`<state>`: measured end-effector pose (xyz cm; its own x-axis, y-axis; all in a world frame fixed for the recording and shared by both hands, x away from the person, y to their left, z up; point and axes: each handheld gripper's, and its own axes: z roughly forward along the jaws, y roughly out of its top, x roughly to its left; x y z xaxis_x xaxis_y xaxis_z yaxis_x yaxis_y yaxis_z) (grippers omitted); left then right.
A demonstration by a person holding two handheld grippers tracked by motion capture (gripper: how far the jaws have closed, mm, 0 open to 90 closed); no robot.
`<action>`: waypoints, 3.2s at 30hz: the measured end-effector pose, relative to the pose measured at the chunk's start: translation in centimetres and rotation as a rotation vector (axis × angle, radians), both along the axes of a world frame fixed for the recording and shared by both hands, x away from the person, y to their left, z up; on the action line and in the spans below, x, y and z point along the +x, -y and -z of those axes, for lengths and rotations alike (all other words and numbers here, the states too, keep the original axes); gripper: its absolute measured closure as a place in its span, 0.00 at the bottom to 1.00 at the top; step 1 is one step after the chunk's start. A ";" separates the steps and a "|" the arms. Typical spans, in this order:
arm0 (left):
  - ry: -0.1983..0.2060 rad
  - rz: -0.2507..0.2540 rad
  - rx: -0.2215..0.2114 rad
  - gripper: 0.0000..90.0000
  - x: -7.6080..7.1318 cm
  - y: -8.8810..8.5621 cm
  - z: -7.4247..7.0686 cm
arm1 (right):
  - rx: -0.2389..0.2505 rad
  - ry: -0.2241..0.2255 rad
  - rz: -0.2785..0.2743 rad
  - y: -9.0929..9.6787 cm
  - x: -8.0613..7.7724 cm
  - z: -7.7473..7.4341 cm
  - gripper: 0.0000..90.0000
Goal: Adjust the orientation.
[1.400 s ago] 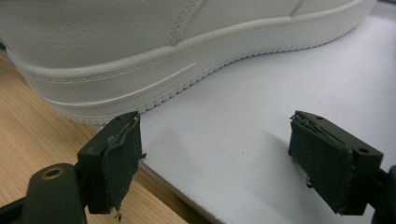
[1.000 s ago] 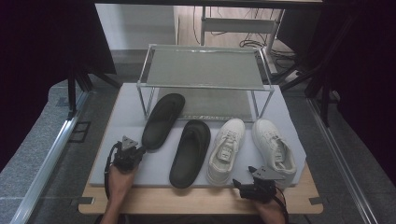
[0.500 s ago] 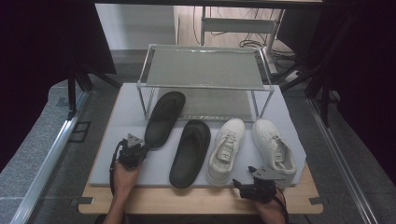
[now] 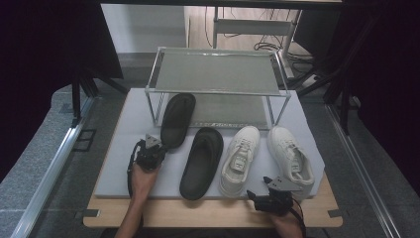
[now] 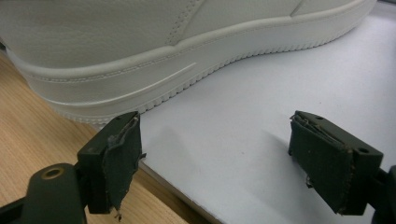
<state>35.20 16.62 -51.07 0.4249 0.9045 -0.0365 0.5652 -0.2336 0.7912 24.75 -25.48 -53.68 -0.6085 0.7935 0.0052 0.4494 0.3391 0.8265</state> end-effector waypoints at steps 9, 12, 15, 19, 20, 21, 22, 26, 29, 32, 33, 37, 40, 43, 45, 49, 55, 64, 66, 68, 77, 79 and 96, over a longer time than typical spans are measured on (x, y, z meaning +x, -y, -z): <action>-0.006 -0.010 0.004 1.00 1.6 0.5 -0.2 | 0.000 0.000 0.000 0.0 0.0 0.0 0.19; -0.011 -0.013 0.015 1.00 2.2 0.7 -0.3 | 0.000 0.000 0.000 0.0 0.0 0.0 0.19; -0.011 -0.021 0.037 0.99 2.8 1.0 -0.3 | 0.000 0.000 0.000 0.0 0.0 0.0 0.19; -0.006 -0.032 0.054 0.98 3.5 1.3 -0.3 | 0.000 0.000 0.000 0.0 0.0 0.0 0.19; -0.004 -0.033 0.055 0.98 3.7 1.3 -0.3 | 0.000 0.000 0.000 0.0 0.0 0.0 0.19; -0.005 -0.033 0.055 0.98 3.9 1.4 -0.3 | 0.000 0.000 0.000 0.0 0.0 0.0 0.19; -0.004 -0.032 0.055 0.98 4.2 1.5 -0.3 | 0.001 0.000 0.000 0.0 0.0 0.0 0.19; -0.003 -0.032 0.057 0.98 4.8 1.7 -0.3 | 0.000 0.002 0.000 0.0 0.0 0.0 0.19; -0.005 -0.031 0.055 0.99 5.3 1.9 -0.3 | 0.002 0.003 -0.001 0.0 0.0 0.0 0.19; -0.008 -0.031 0.055 1.00 6.1 2.2 -0.3 | 0.002 0.002 -0.001 0.0 0.0 0.0 0.19; -0.008 -0.031 0.055 1.00 6.1 2.2 -0.3 | 0.002 0.002 -0.001 0.0 0.0 0.0 0.19; -0.011 -0.025 0.060 1.00 6.7 2.5 -0.3 | 0.003 0.002 -0.001 0.0 0.0 0.0 0.19; -0.010 -0.024 0.066 1.00 7.1 2.7 -0.3 | 0.003 0.002 -0.001 0.0 0.0 0.0 0.19; -0.011 -0.031 0.061 1.00 7.6 2.9 -0.1 | 0.003 0.002 -0.001 0.0 0.0 0.0 0.19; -0.007 -0.035 0.055 1.00 7.9 3.0 -0.1 | 0.003 0.002 -0.001 0.0 0.0 0.0 0.19; -0.009 -0.039 0.053 1.00 8.3 3.3 0.0 | 0.004 0.002 -0.001 0.0 0.0 0.0 0.19; -0.008 -0.042 0.053 1.00 8.8 3.4 0.0 | 0.004 0.002 -0.002 0.0 0.0 0.0 0.19; -0.002 -0.048 0.053 1.00 8.9 3.7 0.0 | 0.004 0.001 -0.002 0.0 0.0 0.0 0.19; -0.006 -0.042 0.056 1.00 8.9 3.6 0.0 | 0.005 0.003 -0.003 0.0 0.0 0.0 0.19; -0.009 -0.034 0.057 0.99 8.9 3.6 -0.1 | 0.006 0.002 -0.003 0.0 0.0 0.0 0.19; -0.005 0.007 0.021 0.95 7.1 3.0 -0.8 | 0.005 0.002 -0.004 0.1 0.0 0.0 0.19; -0.004 0.040 -0.010 0.95 6.2 2.7 -0.9 | 0.005 0.002 -0.004 0.1 0.0 0.0 0.19; 0.007 0.125 -0.019 0.89 0.3 1.8 -2.1 | 0.001 0.000 -0.002 0.0 0.0 0.0 0.19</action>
<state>35.54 14.83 -48.93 0.5344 0.8438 -0.0493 0.5269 -0.2869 0.8001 24.75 -25.52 -53.68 -0.6098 0.7925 0.0063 0.4492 0.3391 0.8266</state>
